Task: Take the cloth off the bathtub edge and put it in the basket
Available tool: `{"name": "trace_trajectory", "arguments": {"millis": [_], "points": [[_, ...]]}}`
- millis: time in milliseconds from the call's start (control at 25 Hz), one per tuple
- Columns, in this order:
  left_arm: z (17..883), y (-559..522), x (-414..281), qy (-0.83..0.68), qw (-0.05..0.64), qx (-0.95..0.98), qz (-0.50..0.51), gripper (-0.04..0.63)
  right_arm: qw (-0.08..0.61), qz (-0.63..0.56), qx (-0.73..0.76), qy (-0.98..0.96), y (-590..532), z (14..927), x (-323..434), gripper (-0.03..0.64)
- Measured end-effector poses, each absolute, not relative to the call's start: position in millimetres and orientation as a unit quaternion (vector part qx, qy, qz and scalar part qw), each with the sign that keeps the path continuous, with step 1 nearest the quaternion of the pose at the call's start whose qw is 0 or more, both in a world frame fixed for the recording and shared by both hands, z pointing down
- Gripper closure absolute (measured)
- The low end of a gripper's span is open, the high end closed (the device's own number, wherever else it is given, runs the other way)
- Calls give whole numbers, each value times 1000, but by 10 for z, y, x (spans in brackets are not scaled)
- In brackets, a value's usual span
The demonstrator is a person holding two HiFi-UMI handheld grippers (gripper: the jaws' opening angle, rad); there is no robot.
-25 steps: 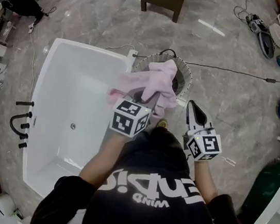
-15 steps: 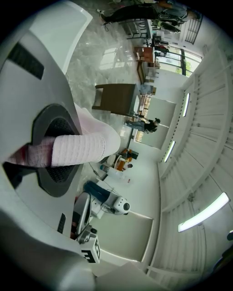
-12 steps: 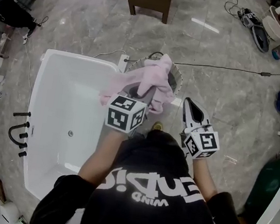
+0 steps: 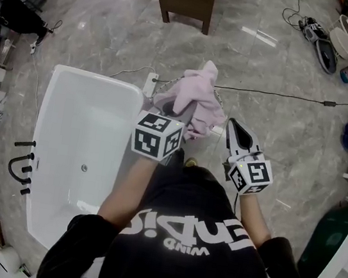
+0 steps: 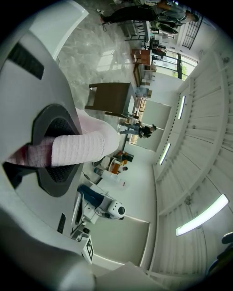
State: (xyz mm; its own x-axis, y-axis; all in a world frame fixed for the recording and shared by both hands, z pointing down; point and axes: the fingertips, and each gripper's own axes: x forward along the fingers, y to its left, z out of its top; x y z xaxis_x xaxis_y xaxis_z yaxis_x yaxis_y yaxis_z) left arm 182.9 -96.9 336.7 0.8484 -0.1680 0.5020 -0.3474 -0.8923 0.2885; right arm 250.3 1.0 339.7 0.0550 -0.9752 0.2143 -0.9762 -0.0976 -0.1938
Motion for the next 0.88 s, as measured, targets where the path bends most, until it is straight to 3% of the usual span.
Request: {"name": "trace_trajectory", "arguments": {"millis": [880], "points": [[4001, -1480, 2175, -67, 177, 926, 328, 514, -1, 173, 768, -616, -655, 3619, 3031, 607]]}}
